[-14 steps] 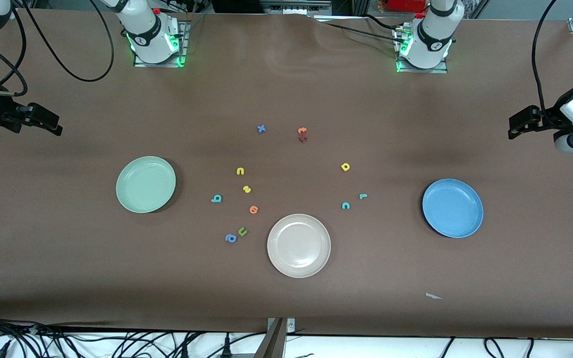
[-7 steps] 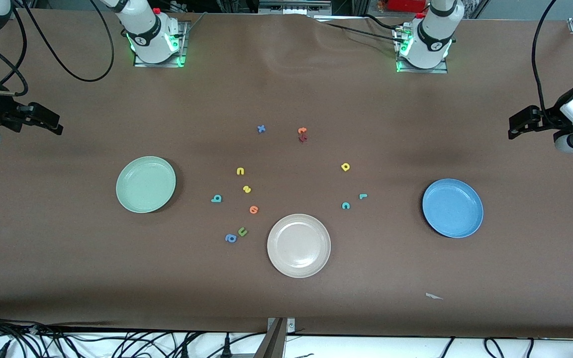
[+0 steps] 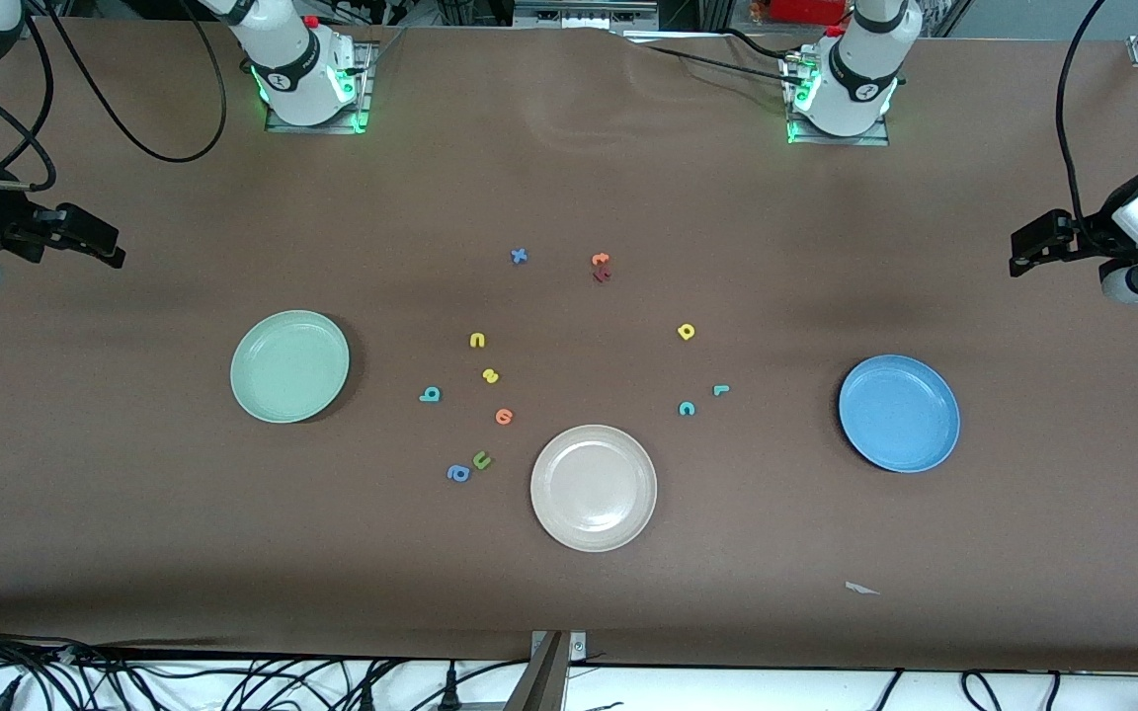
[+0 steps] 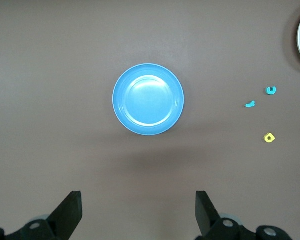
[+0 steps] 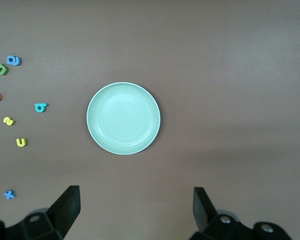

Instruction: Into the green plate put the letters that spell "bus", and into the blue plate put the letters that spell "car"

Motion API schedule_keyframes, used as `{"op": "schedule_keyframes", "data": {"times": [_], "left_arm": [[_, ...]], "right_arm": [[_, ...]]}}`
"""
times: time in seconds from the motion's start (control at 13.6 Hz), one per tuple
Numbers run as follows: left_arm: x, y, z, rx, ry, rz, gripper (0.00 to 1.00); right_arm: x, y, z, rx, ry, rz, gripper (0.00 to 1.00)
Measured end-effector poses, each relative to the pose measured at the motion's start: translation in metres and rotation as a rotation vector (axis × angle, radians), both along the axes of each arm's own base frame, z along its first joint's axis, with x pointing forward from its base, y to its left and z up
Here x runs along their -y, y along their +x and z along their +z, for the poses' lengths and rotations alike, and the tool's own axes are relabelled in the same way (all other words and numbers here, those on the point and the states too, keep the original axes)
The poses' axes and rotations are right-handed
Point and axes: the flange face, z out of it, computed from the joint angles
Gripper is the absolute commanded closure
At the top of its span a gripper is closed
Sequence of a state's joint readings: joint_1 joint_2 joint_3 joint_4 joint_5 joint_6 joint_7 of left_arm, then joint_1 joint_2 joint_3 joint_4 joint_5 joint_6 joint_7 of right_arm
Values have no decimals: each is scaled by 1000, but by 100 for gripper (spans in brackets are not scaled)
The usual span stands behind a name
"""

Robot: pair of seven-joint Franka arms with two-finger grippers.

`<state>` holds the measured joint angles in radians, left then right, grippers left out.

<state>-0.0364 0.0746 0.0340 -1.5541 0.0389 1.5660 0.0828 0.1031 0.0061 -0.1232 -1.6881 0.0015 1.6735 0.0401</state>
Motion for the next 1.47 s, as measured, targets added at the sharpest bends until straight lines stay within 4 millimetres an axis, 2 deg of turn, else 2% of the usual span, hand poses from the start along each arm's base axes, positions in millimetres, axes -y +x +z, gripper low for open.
{"op": "schedule_keyframes", "data": {"times": [0.51, 1.47], "left_arm": [[0, 0, 0, 0, 0, 0, 0], [0, 0, 0, -1, 0, 0, 0]], "right_arm": [[-2, 0, 0, 0, 0, 3, 0], [-35, 1, -3, -1, 0, 63, 0]]}}
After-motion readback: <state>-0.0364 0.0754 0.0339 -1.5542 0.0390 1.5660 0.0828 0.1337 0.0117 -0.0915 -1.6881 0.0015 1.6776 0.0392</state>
